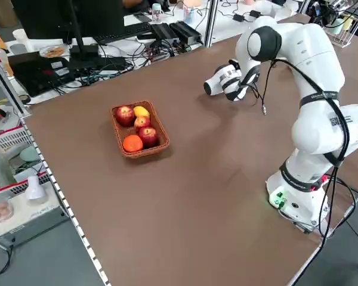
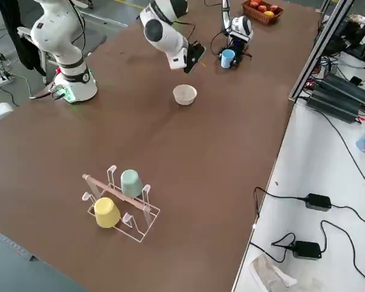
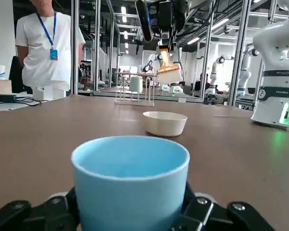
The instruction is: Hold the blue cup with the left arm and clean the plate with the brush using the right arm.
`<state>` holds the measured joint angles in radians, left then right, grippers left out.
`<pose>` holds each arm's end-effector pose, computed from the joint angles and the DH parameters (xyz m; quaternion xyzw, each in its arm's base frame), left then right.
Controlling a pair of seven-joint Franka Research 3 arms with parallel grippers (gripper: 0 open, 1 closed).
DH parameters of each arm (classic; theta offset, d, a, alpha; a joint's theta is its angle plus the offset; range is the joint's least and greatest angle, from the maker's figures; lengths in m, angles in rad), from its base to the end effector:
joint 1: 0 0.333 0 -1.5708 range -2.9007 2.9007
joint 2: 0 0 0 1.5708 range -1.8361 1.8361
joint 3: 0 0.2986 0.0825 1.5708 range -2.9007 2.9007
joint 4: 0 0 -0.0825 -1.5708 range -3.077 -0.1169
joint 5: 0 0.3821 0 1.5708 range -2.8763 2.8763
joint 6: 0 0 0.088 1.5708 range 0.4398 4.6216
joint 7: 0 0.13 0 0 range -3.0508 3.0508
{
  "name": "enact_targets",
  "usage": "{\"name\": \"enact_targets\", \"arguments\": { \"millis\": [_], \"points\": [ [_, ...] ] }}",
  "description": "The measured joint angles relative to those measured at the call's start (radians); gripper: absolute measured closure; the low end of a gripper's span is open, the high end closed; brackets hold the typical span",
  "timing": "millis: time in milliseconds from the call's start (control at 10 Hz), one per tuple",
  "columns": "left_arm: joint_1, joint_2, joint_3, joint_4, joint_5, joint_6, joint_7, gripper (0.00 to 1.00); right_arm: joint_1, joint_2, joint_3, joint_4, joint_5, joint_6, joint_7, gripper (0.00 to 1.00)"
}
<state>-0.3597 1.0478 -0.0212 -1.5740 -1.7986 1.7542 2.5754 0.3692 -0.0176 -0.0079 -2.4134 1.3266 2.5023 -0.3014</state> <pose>0.5534 -0.3374 0.0390 0.5031 -0.5119 0.4545 0.5275 0.4675 0.1839 0.2920 -0.8982 0.1921 -0.0301 0.3943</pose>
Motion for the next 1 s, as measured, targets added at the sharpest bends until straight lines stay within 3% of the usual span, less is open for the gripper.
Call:
{"name": "enact_targets", "arguments": {
  "millis": [400,800,1000],
  "points": [
    [0.0,-0.001,0.001,0.0,0.0,0.001,0.0,0.3,0.165,-0.002,0.001,0.003,-0.014,0.196,0.13,0.95],
    [0.0,-0.001,0.001,0.0,0.0,0.001,0.0,0.3,0.174,-0.002,-0.009,0.006,-0.088,0.203,0.139,0.95],
    [0.0,-0.001,0.001,0.0,0.0,0.001,0.0,0.3,0.17,-0.002,-0.016,0.007,-0.201,0.202,0.167,0.95]
  ]
}}
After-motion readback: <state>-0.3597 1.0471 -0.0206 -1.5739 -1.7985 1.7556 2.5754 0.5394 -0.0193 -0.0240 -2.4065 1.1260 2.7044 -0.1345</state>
